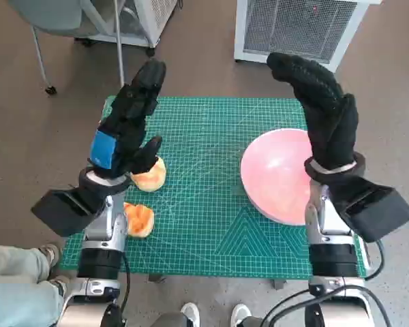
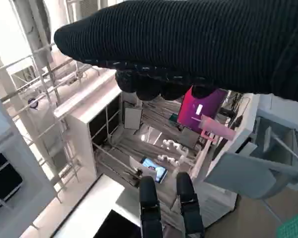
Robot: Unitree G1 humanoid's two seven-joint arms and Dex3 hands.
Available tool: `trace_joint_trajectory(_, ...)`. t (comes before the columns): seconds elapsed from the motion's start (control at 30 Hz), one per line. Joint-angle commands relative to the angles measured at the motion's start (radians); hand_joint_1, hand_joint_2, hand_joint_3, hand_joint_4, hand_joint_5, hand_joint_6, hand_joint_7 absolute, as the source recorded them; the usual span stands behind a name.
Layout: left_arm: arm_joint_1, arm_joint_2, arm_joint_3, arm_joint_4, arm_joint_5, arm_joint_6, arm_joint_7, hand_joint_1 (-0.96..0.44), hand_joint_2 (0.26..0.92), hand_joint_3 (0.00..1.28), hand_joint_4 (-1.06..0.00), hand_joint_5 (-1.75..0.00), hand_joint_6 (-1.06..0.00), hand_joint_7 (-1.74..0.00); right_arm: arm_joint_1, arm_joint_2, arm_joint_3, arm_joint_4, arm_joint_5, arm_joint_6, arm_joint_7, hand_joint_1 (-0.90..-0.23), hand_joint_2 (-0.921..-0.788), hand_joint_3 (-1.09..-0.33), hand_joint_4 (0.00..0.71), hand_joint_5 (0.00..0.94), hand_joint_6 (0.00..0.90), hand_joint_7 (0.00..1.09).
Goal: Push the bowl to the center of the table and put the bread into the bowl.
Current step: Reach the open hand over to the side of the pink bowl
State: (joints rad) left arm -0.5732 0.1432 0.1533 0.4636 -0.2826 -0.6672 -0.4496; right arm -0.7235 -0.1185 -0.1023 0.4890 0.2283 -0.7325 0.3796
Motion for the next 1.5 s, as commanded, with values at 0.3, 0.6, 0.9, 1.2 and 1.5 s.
trace_joint_trajectory(0.3,-0.021,0.007,0.004,0.019,-0.005,-0.012,-0.010,-0.65,0.921,0.51,-0.14,0.00,-0.29,0.00,0.020,0.003,-0.002,0.011,-0.006,0.000,-0.004,-0.719,-0.921,-0.826,0.277,0.007,-0.001,0.73)
trace_joint_trajectory(0.6,-0.024,0.002,0.004,0.027,-0.011,-0.011,-0.016,-0.66,0.921,0.51,-0.14,0.00,-0.29,0.00,0.022,0.003,-0.002,0.008,-0.005,0.001,-0.003,-0.719,-0.921,-0.827,0.276,0.006,-0.001,0.73)
trace_joint_trajectory(0.9,-0.026,0.000,0.006,0.031,-0.015,-0.005,-0.014,-0.65,0.921,0.51,-0.14,0.00,-0.29,0.00,0.024,-0.002,-0.004,0.005,-0.007,0.001,-0.004,-0.718,-0.921,-0.829,0.275,0.005,-0.001,0.73)
trace_joint_trajectory(1.2,-0.025,-0.005,0.007,0.029,-0.011,-0.014,-0.008,-0.65,0.921,0.52,-0.14,0.00,-0.29,0.00,0.027,-0.034,-0.033,0.029,0.008,-0.011,0.007,-0.711,-0.921,-0.838,0.271,0.003,-0.001,0.73)
trace_joint_trajectory(1.5,-0.032,0.000,0.023,0.067,-0.025,-0.032,-0.022,-0.66,0.921,0.52,-0.14,0.00,-0.29,0.00,-0.021,-0.129,-0.126,0.303,-0.096,-0.085,-0.156,-0.712,-0.921,-0.839,0.274,0.004,0.003,0.72)
